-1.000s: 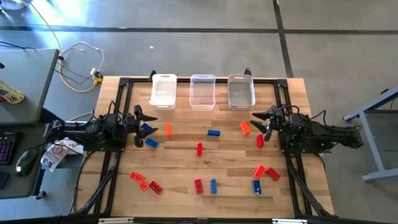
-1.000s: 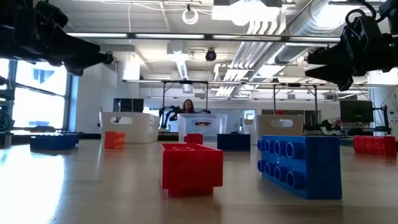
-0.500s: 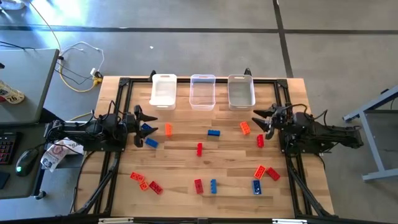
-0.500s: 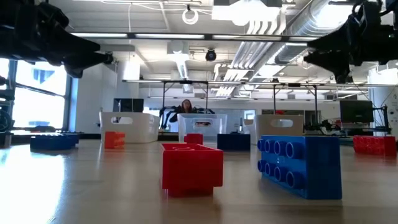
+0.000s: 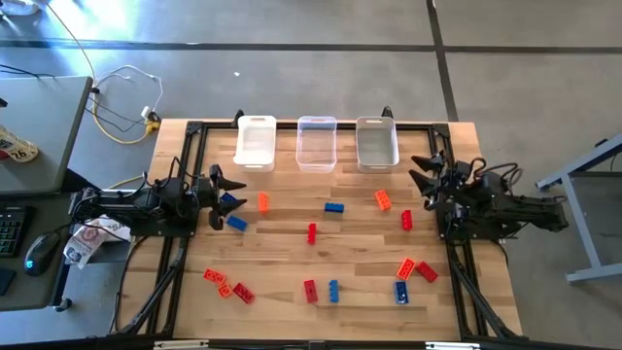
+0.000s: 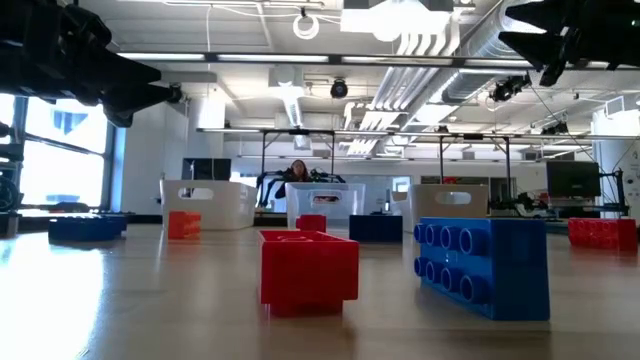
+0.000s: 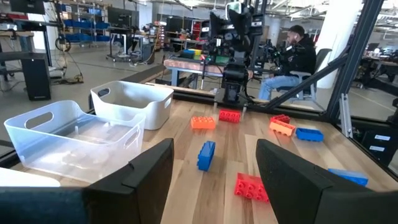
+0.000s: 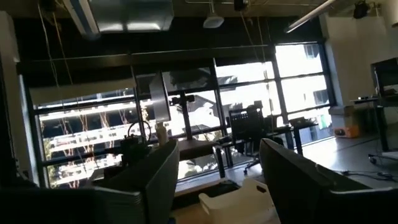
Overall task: Sort & place blocks by color
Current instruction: Put the blue game piece into the gray bin
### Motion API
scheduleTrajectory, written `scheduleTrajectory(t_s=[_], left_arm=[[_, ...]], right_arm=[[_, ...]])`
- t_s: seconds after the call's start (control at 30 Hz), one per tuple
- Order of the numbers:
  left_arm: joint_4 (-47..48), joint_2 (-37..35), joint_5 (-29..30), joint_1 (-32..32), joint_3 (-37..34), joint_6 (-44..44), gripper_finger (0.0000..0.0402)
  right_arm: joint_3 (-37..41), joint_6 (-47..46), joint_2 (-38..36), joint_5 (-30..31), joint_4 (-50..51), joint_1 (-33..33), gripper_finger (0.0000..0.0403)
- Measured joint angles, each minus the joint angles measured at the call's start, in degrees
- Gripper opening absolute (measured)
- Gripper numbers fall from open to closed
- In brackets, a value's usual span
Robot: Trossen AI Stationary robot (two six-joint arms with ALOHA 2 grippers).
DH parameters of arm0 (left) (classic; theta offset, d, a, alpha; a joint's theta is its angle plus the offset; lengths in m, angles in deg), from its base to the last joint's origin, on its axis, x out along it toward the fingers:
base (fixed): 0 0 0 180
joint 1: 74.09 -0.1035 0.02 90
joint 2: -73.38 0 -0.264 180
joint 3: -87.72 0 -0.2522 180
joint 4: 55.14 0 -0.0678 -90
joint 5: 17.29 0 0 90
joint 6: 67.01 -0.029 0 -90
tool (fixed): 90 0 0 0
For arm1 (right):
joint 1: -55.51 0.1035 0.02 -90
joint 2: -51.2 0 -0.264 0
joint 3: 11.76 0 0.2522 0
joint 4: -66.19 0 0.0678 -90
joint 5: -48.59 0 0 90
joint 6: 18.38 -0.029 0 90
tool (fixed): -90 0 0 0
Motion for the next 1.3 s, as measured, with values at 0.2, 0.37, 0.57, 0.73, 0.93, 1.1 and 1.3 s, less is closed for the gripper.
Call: scheduleTrajectory(t_s=[0.2, 0.37, 0.57, 0.73, 0.93, 1.1, 1.3], left_arm=[[0.0, 0.0, 0.0, 0.0, 0.0, 0.0, 0.0216], [0.0, 0.0, 0.0, 0.0, 0.0, 0.0, 0.0216], [0.0, 0.0, 0.0, 0.0, 0.0, 0.3, 0.0216], [0.3, 0.0, -0.1, 0.0, 0.0, 2.6, 0.0216], [0.4, 0.0, -0.1, 0.0, 0.0, 3.2, 0.0216], [0.4, 0.0, -0.1, 0.0, 0.0, 4.5, 0.0216], [0.4, 0.0, -0.1, 0.0, 0.0, 5.1, 0.0216]], right_arm=[[-5.0, 5.2, 4.9, 0.9, 2.6, 0.0, 0.0211], [-8.7, 5.7, 11.6, 0.9, 6.6, 0.0, 0.0211], [-10.3, 3.8, 21.3, 0.9, 7.7, 0.0, 0.0211], [-10.3, 3.5, 29.2, 0.9, 7.6, 0.0, 0.0211], [-10.3, 2.2, 36.9, 0.8, 2.4, 0.0, 0.0211], [-10.4, 1.6, 41.3, -0.2, -0.6, 0.0, 0.0211], [-15.2, 0.0, 46.7, -2.9, 0.2, 0.0, 0.0211]])
